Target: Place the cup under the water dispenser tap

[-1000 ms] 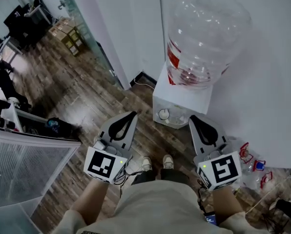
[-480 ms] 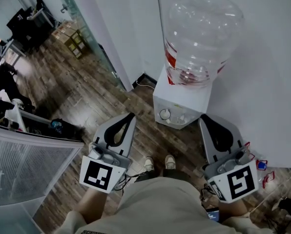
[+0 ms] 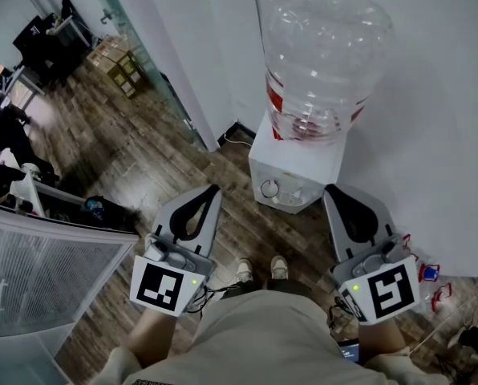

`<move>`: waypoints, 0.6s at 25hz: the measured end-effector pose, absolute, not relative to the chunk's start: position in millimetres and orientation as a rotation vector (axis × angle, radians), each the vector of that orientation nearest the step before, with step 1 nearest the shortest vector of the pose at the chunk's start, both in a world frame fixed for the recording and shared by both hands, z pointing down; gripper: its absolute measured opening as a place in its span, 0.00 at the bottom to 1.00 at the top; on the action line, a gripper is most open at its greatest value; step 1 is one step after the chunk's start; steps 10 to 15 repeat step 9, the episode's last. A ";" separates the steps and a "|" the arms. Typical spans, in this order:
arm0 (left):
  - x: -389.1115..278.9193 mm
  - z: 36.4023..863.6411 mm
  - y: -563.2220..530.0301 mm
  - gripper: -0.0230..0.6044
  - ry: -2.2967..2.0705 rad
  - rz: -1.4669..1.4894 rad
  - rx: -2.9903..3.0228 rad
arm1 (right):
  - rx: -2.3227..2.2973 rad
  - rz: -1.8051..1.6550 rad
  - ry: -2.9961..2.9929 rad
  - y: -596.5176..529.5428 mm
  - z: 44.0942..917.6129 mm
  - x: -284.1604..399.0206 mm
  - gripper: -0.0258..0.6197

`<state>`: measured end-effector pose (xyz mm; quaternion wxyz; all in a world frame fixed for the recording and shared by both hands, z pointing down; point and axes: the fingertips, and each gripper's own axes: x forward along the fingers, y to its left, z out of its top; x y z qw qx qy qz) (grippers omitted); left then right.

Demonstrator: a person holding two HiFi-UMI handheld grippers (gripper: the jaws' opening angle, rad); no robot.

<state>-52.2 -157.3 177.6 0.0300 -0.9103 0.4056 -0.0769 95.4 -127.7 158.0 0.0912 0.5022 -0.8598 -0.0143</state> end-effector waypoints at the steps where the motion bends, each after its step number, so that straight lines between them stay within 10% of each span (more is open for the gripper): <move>1: -51.0 177.7 -155.7 0.05 1.253 -0.238 -2.806 | 1.491 -0.044 -2.555 -126.7 158.1 97.1 0.05; 15: -54.4 177.7 -152.7 0.05 1.248 -0.243 -2.806 | 1.478 -0.057 -2.541 -125.6 158.6 97.5 0.05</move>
